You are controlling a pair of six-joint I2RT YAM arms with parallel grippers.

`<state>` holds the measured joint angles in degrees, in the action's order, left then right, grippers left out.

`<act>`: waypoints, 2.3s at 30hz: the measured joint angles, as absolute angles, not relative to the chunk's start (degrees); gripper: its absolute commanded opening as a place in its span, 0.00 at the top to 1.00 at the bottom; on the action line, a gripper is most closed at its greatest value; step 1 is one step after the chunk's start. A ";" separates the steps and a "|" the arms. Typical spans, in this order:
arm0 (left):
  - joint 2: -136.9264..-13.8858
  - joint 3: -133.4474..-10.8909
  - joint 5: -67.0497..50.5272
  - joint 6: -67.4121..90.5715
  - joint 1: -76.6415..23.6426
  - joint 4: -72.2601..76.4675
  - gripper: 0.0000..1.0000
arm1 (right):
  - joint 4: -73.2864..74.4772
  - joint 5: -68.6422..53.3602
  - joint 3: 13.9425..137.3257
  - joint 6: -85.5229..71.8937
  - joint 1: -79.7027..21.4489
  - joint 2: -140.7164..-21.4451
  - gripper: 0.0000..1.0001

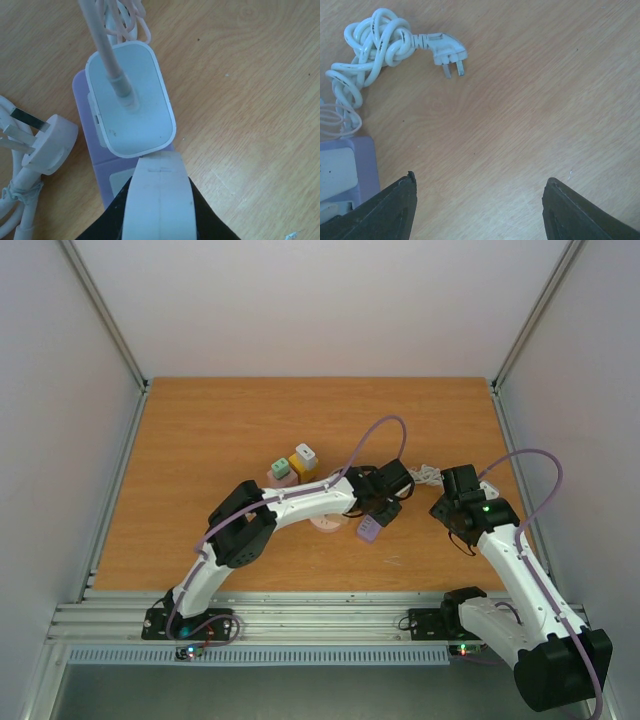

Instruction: Insert the plug

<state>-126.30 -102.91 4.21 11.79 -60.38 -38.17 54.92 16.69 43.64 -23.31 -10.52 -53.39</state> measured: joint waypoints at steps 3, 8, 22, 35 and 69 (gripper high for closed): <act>-126.26 -102.19 5.61 12.01 -60.66 -36.86 1.00 | 54.92 16.67 43.62 -23.33 -10.52 -53.39 0.30; -126.23 -101.41 11.05 13.21 -61.93 -35.53 1.00 | 54.89 16.62 43.42 -23.33 -10.52 -53.41 0.30; -126.19 -99.44 14.41 14.63 -62.48 -34.13 1.00 | 54.68 16.19 42.89 -23.31 -10.52 -54.04 0.30; -127.79 -102.28 14.00 11.73 -62.35 -37.26 0.99 | 54.65 15.86 42.89 -23.31 -10.52 -54.04 0.31; -125.69 -108.77 8.86 11.84 -60.23 -46.72 0.61 | 55.02 15.57 42.92 -23.31 -10.52 -53.15 0.31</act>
<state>-125.69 -108.77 8.86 11.84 -60.23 -46.72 55.02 15.57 42.92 -23.31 -10.52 -53.15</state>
